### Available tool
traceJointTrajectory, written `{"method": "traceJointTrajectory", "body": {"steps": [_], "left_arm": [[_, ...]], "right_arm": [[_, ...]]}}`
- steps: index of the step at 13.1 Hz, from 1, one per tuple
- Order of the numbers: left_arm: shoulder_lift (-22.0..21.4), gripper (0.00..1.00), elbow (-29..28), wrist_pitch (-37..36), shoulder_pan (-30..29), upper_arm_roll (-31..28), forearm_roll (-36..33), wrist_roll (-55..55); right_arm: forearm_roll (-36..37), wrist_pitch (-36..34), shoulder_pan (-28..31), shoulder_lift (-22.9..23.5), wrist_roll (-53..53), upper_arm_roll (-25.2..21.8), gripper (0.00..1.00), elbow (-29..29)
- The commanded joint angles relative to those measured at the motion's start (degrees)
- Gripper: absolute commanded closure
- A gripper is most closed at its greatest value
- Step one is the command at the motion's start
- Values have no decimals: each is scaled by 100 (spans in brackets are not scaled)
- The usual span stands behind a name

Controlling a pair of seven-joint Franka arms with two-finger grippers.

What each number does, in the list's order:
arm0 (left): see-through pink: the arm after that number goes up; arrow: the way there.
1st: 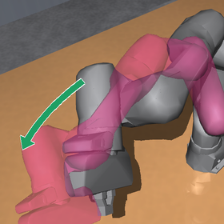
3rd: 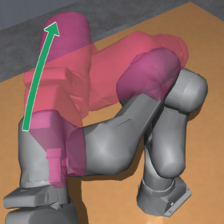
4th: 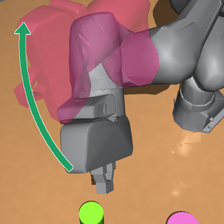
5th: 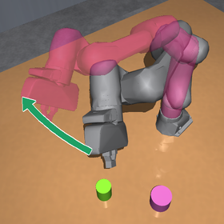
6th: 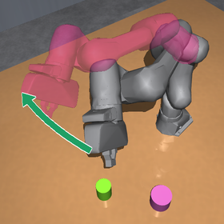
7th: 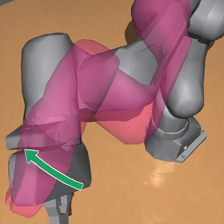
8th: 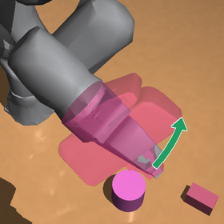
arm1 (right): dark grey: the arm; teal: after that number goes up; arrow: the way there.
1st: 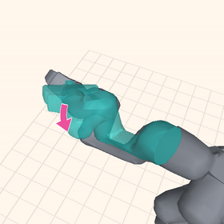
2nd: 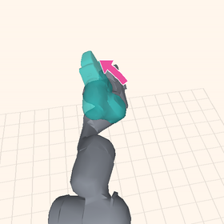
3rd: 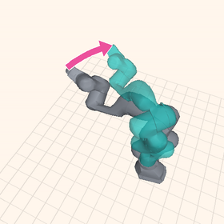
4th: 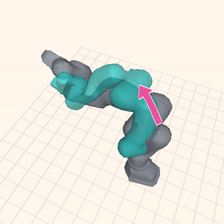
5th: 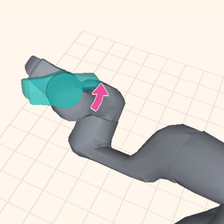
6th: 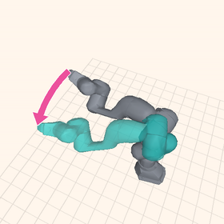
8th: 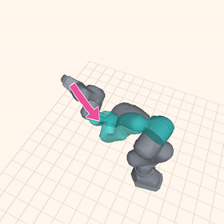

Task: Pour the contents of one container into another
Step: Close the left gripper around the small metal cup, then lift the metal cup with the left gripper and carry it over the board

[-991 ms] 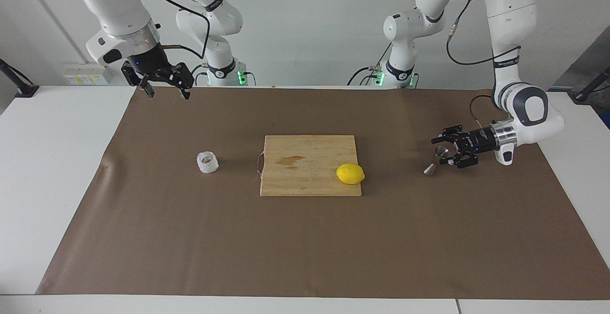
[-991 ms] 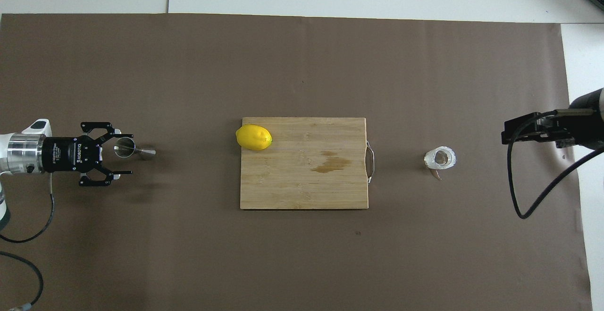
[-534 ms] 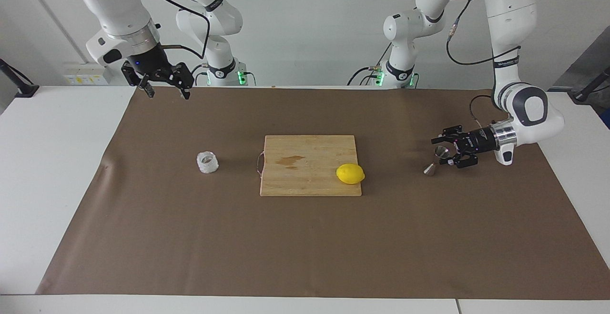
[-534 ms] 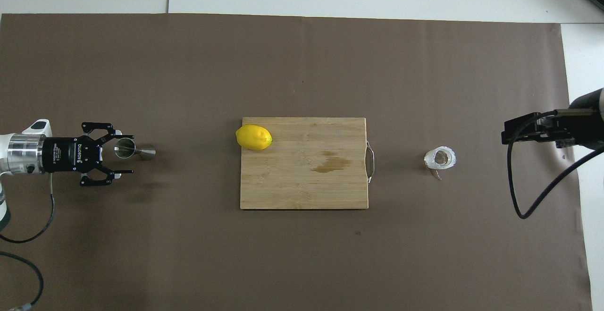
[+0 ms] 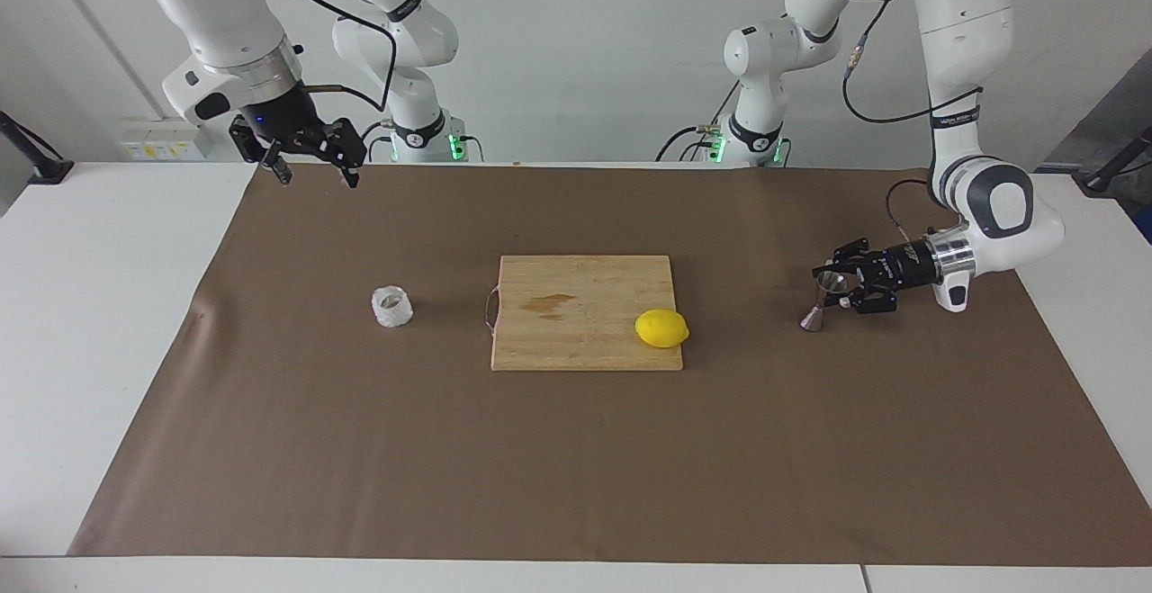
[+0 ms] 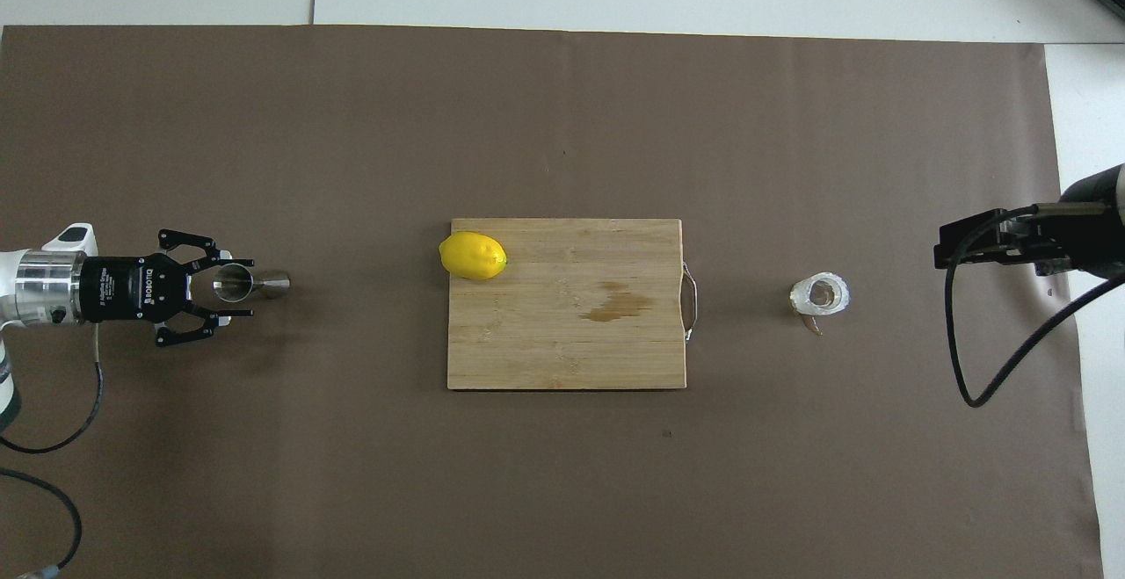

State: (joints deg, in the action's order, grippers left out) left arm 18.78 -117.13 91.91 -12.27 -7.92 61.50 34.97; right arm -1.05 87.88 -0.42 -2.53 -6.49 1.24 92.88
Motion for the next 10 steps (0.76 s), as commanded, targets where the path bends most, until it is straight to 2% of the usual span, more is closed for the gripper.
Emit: {"method": "traceJointTrajectory", "body": {"steps": [1,4,5,6,7,10], "left_arm": [[-121,58,-144,99,49,-35,99,63],[-129,69,-144,29,32,-17,142,80],[-138,77,-135,-24,41,-17,247,89],[-138,91,-144,-85,41,-17,318,89],[-147,98,-135,-181,49,-17,423,98],[-191,100,-126,-393,84,-8,503,89]], "right_arm": [[-35,54,42,-134,95,-1,0,152],[-35,54,42,-134,95,-1,0,143],[-35,54,42,-134,95,-1,0,152],[-35,54,42,-134,95,-1,0,143],[-35,54,42,-134,95,-1,0,152],[-35,54,42,-134,95,-1,0,152]]}}
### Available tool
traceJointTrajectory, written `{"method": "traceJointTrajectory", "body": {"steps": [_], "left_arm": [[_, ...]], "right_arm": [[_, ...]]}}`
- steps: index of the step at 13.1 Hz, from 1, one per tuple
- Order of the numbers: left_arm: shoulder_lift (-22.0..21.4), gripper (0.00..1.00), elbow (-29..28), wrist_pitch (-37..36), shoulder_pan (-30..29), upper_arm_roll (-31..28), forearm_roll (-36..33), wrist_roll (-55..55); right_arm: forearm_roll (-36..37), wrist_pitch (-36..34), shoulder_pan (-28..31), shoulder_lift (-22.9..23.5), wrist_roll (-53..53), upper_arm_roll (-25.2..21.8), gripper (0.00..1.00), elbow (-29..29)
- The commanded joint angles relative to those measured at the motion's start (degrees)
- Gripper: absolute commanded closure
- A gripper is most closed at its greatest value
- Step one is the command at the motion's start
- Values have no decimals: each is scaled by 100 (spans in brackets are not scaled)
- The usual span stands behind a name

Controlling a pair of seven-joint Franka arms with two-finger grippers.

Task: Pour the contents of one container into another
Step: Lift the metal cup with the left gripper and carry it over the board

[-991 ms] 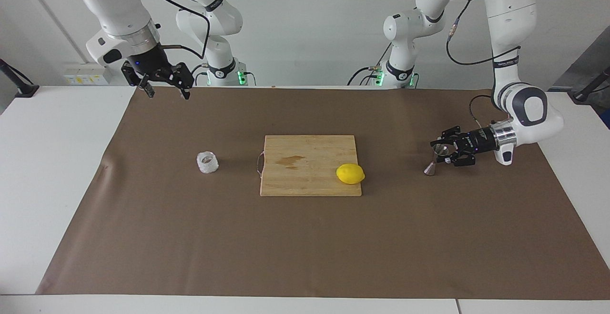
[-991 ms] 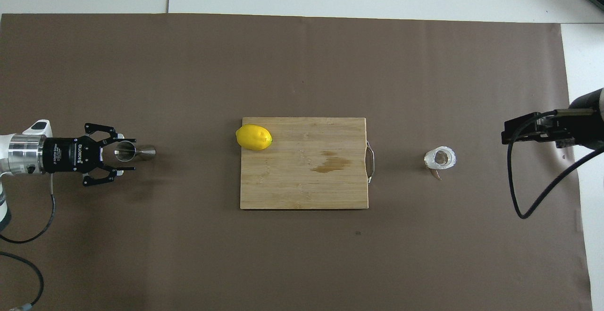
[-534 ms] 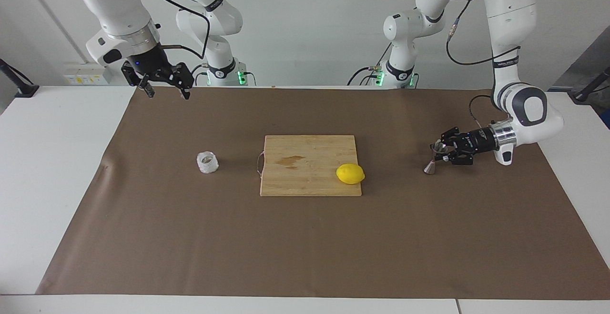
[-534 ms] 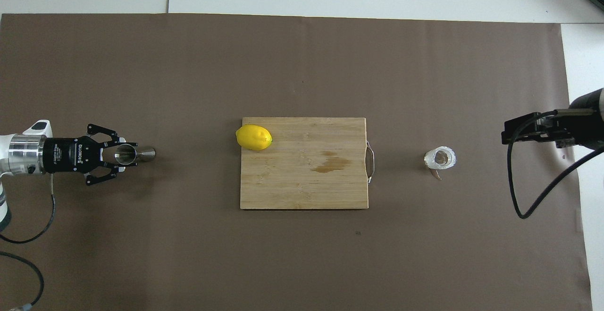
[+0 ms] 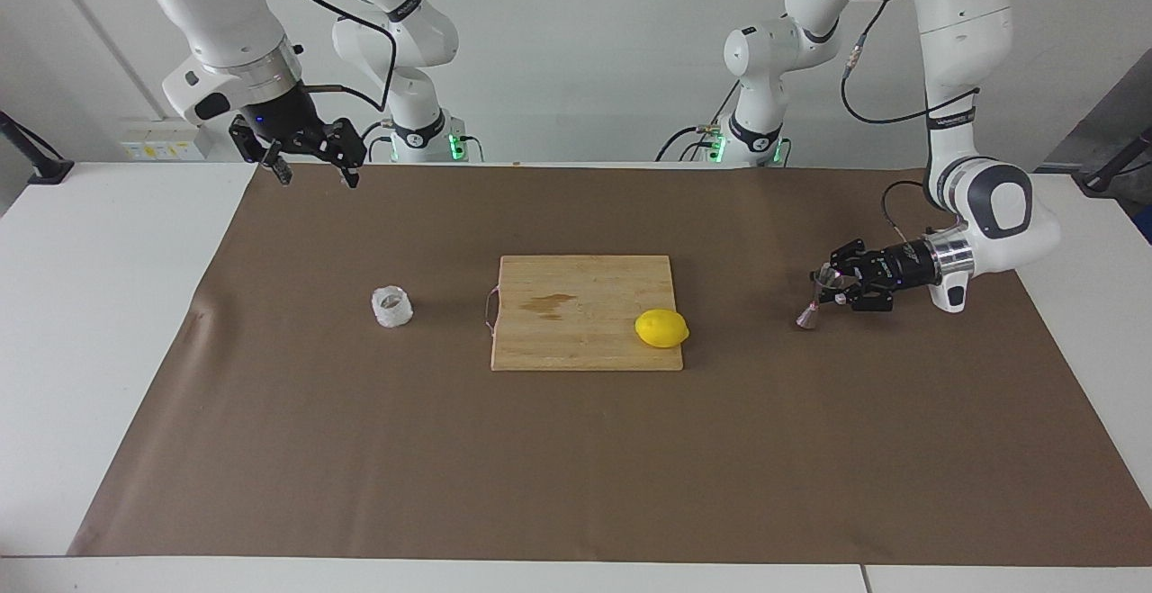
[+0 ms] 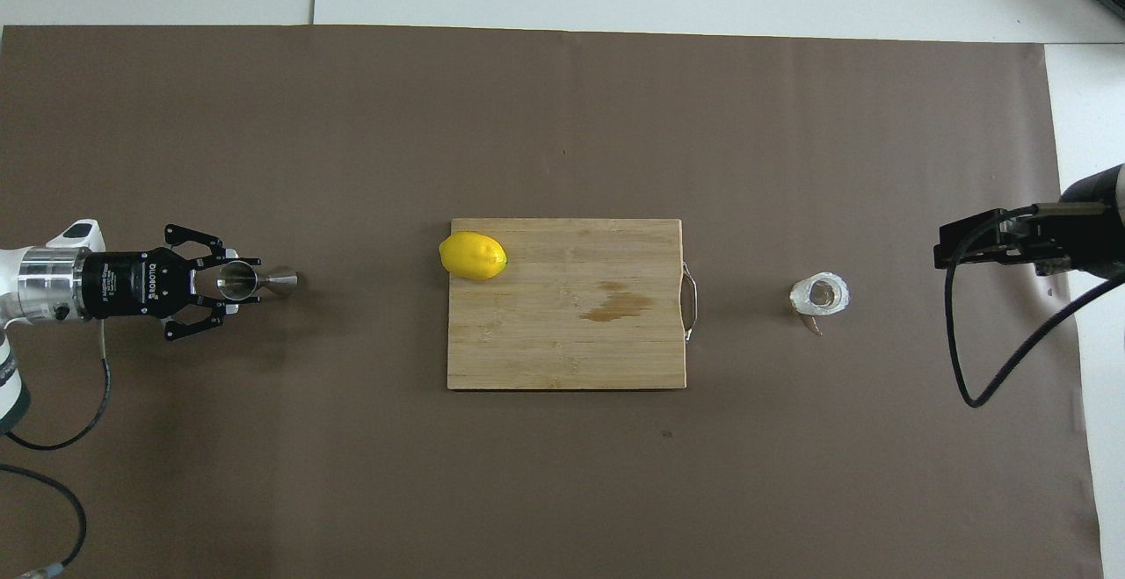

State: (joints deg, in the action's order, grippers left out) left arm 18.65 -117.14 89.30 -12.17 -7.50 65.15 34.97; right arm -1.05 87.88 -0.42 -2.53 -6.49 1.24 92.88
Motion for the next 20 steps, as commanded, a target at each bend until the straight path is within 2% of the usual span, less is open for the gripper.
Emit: {"method": "traceJointTrajectory", "body": {"steps": [1,7,11,17,20], "left_arm": [[-230,100,-134,-158,101,-50,164,89],[-617,100,-169,-264,610,-32,366,711],[-863,100,-213,-142,1373,-59,1085,1554],[-986,100,-230,850,2639,-41,2026,2390],[-978,100,-239,1395,3210,-32,2334,2462]], "right_arm": [[-35,54,42,-134,95,-1,0,151],[-35,54,42,-134,95,-1,0,151],[-35,54,42,-134,95,-1,0,143],[-35,54,42,-134,95,-1,0,143],[-35,54,42,-134,95,-1,0,151]]}}
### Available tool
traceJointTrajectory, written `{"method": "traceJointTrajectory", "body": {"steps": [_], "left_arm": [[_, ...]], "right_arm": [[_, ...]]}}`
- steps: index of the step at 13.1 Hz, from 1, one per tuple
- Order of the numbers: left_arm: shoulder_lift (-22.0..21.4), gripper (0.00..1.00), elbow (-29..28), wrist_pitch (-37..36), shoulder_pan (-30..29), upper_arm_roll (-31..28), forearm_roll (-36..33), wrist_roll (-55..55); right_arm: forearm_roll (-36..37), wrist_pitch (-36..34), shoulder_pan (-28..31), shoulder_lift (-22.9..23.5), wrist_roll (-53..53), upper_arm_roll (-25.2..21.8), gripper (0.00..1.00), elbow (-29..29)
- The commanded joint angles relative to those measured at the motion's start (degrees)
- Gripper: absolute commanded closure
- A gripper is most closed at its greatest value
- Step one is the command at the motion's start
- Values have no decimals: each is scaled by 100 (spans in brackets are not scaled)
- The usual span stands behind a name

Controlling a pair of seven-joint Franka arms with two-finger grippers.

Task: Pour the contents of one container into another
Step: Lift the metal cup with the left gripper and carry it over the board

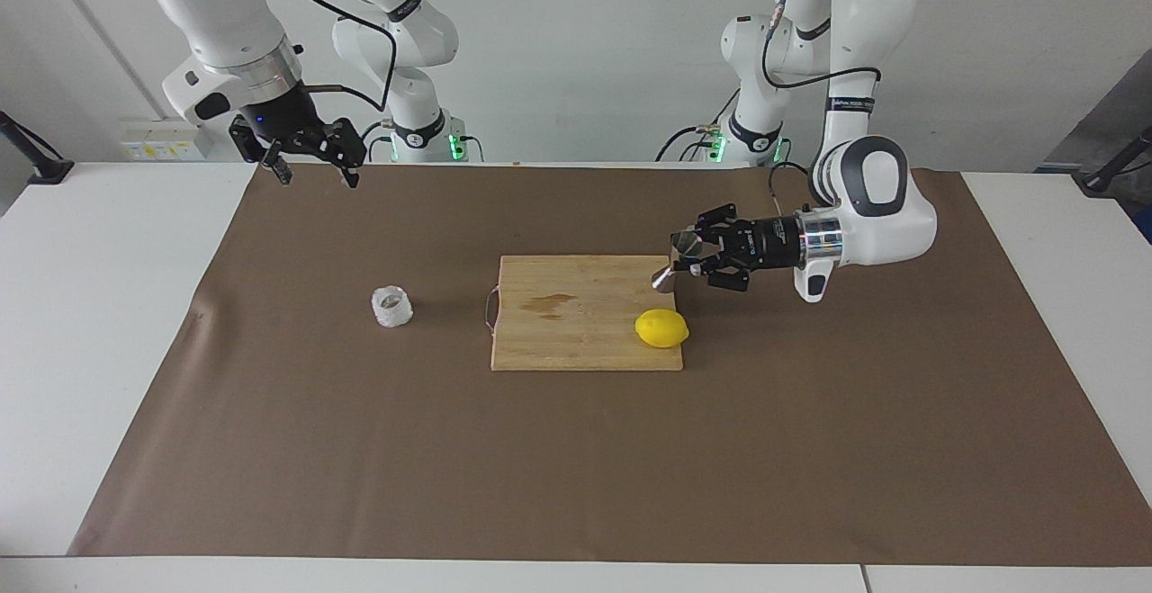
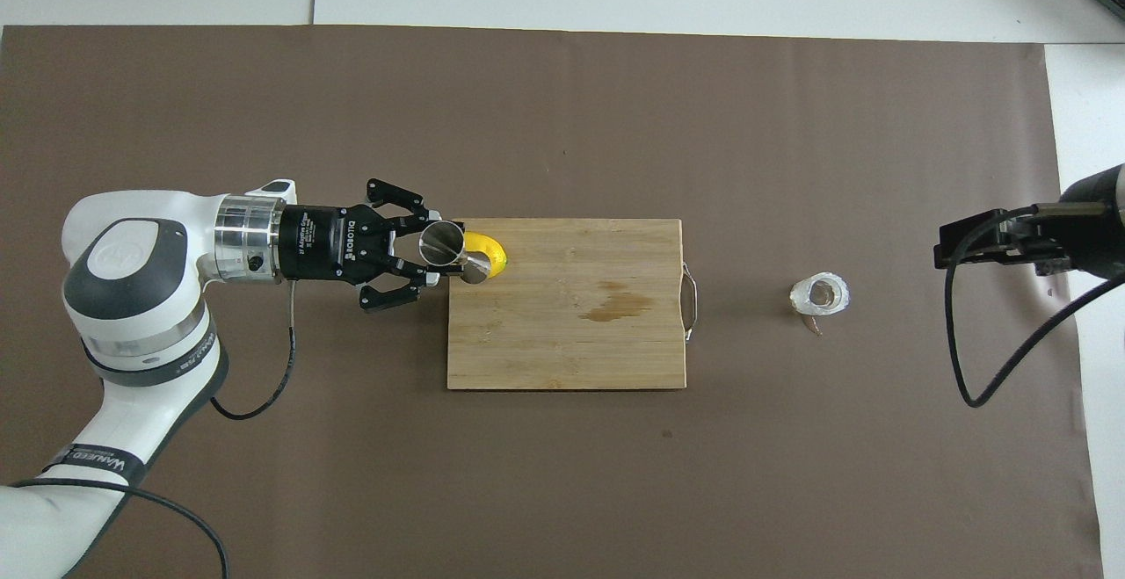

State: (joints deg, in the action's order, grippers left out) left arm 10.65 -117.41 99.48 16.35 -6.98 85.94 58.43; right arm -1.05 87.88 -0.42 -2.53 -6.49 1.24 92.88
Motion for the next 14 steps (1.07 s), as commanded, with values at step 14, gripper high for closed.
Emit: {"method": "traceJointTrajectory", "body": {"steps": [14], "left_arm": [[535,100,-238,2892,1837,487,2391,-982]], "right_arm": [[-35,54,42,-134,95,-1,0,151]]}}
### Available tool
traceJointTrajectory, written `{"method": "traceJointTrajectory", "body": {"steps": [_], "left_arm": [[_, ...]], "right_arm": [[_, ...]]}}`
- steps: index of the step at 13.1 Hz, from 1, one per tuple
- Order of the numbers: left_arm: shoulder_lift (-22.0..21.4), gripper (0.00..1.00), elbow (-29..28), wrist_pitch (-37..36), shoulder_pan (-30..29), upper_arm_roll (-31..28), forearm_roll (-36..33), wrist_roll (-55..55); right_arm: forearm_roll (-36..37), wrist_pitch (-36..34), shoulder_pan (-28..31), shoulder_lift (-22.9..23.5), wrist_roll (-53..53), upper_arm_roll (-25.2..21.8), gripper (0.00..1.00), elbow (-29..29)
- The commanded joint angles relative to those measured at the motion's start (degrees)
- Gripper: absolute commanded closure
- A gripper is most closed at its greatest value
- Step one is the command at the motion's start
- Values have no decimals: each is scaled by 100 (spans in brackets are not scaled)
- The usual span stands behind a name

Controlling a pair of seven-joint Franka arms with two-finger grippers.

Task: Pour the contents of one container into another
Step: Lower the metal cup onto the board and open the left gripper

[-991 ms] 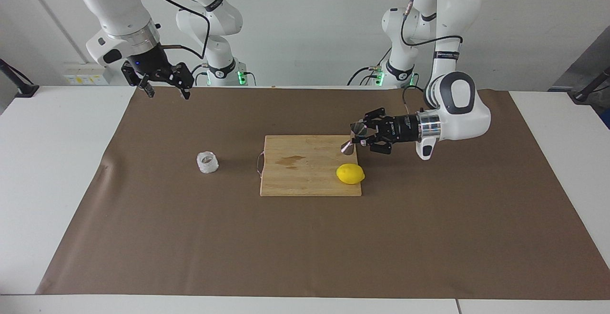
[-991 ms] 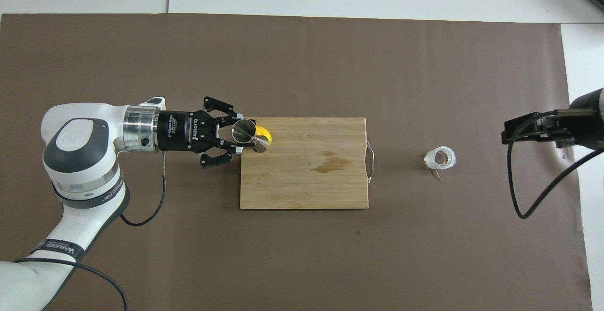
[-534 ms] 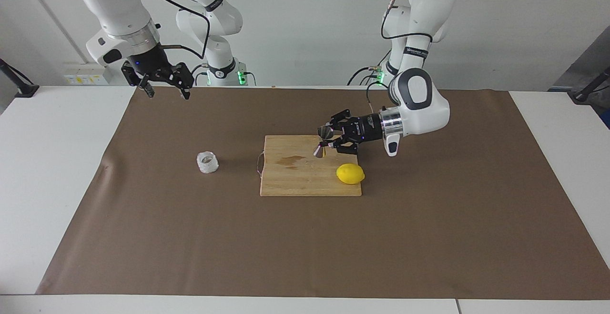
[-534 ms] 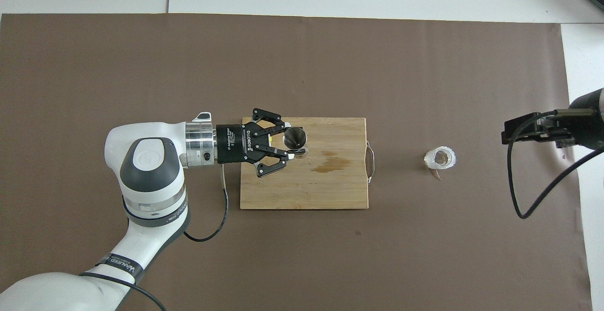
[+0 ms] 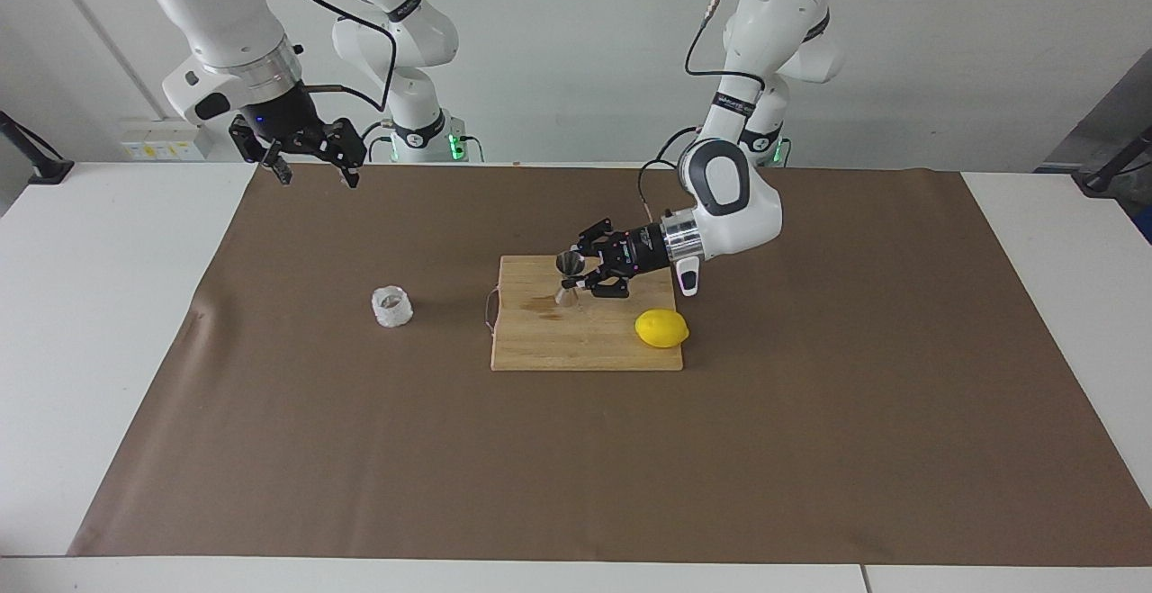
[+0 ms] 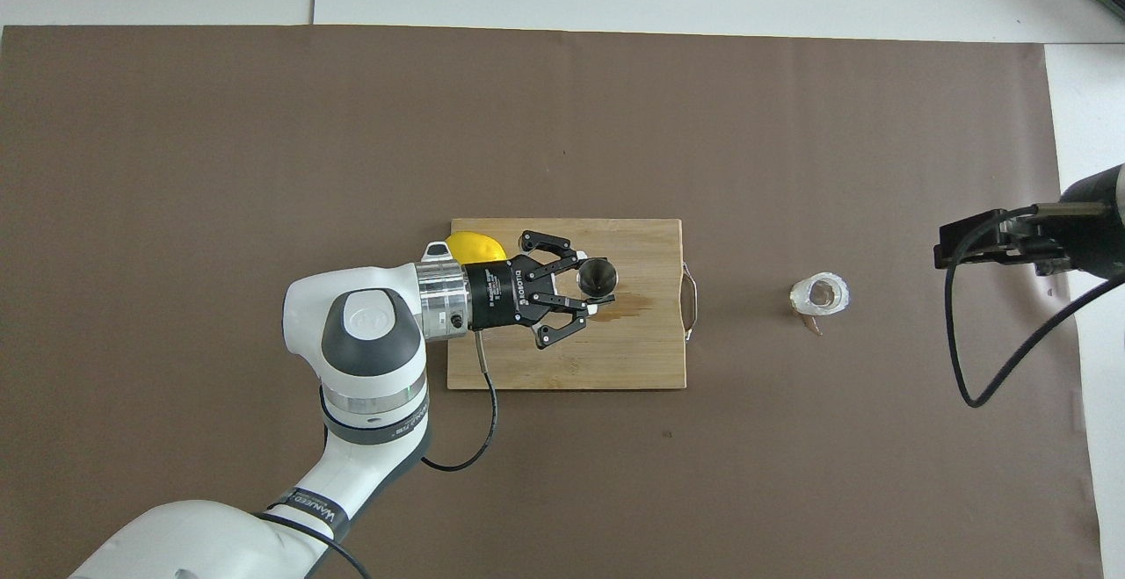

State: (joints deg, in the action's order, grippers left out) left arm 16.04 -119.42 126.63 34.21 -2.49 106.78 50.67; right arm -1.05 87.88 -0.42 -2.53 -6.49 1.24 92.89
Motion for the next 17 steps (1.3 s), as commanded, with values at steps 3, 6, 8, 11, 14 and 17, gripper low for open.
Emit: {"method": "traceJointTrajectory", "body": {"steps": [3,6,8,11,14,17], "left_arm": [[39,100,-64,379,217,108,677,-373],[101,100,-99,555,323,100,862,-523],[118,100,-134,617,341,108,924,-627],[118,100,-143,644,402,100,959,-707],[118,69,-143,661,402,100,959,-751],[118,13,-134,661,394,100,950,-778]], "right_arm": [[-35,37,42,-142,121,-1,0,159],[-35,28,51,-134,122,-10,0,151],[-44,28,42,-134,122,-1,0,151],[-44,28,15,-134,130,-1,0,160],[-44,28,-29,-142,122,25,0,151],[-44,36,-29,-142,87,25,0,160]]}}
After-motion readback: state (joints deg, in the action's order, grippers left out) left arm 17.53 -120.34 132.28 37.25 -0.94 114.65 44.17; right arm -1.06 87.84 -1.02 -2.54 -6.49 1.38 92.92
